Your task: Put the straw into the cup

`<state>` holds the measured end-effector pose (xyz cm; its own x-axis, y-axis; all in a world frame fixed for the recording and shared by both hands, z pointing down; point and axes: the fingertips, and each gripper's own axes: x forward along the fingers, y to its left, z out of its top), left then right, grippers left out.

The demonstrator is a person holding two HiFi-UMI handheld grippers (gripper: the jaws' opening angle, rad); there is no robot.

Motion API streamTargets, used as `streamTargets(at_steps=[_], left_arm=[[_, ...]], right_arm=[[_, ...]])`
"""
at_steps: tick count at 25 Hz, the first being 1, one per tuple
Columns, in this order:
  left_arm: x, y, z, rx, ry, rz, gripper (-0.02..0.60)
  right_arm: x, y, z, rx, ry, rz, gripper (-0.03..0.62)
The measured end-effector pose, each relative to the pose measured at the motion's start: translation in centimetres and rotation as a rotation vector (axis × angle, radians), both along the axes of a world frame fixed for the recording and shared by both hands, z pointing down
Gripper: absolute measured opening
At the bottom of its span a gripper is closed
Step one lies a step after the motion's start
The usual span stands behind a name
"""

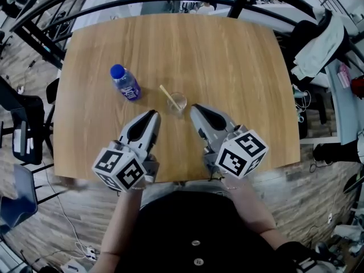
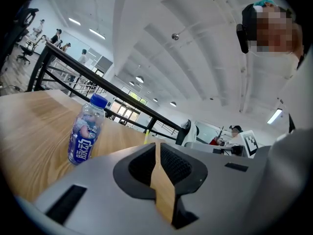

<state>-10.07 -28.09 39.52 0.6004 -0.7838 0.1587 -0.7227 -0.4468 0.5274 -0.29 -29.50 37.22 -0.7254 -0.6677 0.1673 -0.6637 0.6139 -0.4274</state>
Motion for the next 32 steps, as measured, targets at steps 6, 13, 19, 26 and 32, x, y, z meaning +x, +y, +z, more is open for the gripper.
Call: streamTargets(at_steps=[6, 13, 19, 26, 32], left_arm=[[-0.3, 1.1, -0.7, 0.005, 0.017, -0.009, 0.032], [-0.7, 2.3, -0.4, -0.022, 0.019, -0.030, 0.018], [-0.6, 2.9, 0.2, -0.045, 0.003, -0.022, 0.017], [-1.0, 2.7, -0.2, -0.029, -0.008, -0.044, 0.015], [0.0, 2.8, 0.1, -0.022, -0.025, -0.034, 0.015]], right_arm=[[-1.5, 1.0, -0.7, 0.025, 0.009, -0.050, -0.002], [-2.0, 2.0, -0.9, 0.028, 0.026, -0.078, -0.002], [-3.1, 2.6, -1.0, 0.045, 0.029, -0.112, -0.002], [-3.1, 2.7, -0.8, 0.039, 0.047, -0.124, -0.003], [-3.1, 2.7, -0.2, 0.023, 0.053, -0.128, -0.002]])
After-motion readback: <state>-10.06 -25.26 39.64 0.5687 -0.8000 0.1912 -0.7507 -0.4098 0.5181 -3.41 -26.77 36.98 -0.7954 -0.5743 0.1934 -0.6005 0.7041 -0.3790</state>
